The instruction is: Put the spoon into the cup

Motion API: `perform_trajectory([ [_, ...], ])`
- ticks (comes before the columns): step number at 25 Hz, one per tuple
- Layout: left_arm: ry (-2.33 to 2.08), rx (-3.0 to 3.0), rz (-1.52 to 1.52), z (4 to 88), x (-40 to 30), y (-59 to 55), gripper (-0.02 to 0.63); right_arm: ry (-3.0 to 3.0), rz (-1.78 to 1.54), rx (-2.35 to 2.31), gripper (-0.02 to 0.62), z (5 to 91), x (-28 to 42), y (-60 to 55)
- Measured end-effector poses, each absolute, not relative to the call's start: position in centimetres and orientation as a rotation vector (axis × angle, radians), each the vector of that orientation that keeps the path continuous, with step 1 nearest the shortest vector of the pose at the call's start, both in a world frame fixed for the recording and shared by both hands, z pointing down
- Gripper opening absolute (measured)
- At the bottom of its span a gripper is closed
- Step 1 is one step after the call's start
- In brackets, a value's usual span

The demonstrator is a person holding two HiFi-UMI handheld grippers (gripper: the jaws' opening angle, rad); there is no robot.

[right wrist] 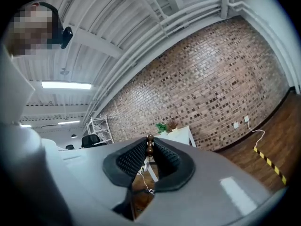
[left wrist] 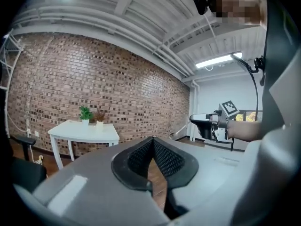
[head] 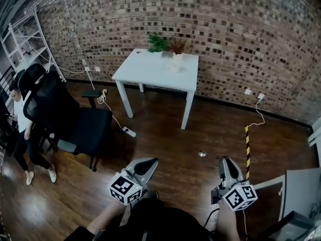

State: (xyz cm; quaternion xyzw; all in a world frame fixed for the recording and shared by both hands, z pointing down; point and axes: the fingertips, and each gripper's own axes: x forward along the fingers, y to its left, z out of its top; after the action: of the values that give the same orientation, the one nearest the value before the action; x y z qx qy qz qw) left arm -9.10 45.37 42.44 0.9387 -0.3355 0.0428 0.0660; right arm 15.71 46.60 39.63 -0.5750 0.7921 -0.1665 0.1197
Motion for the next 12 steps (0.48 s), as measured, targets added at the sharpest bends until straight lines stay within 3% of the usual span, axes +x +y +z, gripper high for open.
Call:
perform_trajectory([
  [12,-0.988,2.788,0.08,42.0,-16.1,32.1,-0.006,2.313,-0.504,-1.718,0.051,38.1,9.4,34.6],
])
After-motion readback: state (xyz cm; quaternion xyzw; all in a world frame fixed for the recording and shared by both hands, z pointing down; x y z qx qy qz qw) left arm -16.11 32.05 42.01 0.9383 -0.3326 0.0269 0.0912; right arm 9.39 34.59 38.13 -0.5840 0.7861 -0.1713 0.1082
